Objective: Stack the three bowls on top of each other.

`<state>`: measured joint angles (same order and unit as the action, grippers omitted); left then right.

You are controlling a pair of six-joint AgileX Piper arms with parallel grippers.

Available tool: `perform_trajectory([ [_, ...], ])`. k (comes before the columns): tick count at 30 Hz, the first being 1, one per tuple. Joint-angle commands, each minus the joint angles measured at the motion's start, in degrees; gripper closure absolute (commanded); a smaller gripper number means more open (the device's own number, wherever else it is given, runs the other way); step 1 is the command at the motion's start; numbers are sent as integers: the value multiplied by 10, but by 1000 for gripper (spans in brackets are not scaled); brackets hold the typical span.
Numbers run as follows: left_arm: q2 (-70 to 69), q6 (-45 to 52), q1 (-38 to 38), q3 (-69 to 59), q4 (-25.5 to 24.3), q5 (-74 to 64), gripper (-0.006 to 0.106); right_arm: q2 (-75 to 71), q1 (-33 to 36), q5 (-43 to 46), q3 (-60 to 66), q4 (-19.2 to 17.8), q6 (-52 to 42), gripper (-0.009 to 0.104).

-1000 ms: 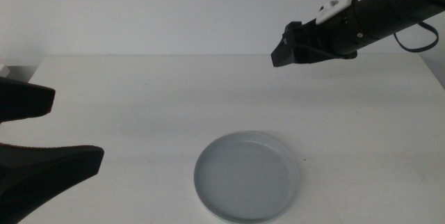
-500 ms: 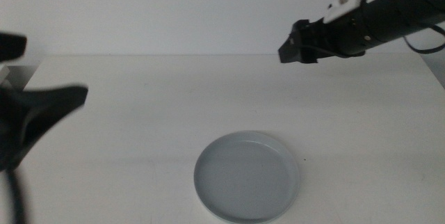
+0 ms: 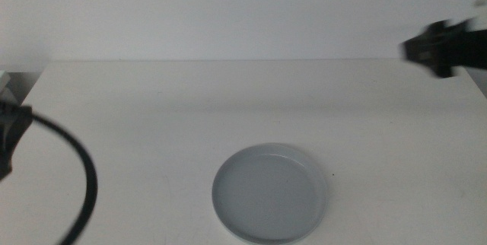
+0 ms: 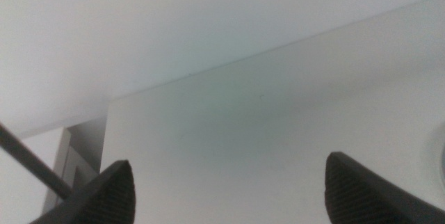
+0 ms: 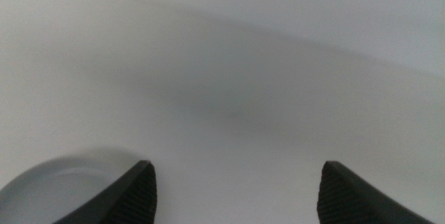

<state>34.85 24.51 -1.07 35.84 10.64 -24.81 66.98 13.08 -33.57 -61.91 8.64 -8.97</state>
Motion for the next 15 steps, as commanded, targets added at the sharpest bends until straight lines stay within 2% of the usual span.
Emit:
perform_trajectory([
  [1,-32,-3,6,-11,18,50,10,-68,-44,39,6,-5,-5,34],
  [7,-131,-3,5,-87,42,51,10,-201,-135,78,104,-18,-5,34],
  [12,-219,-3,6,-168,73,76,10,-318,-140,89,231,-13,-5,34],
  [15,-259,-3,6,-216,73,100,10,-398,-140,85,301,-29,-5,34],
])
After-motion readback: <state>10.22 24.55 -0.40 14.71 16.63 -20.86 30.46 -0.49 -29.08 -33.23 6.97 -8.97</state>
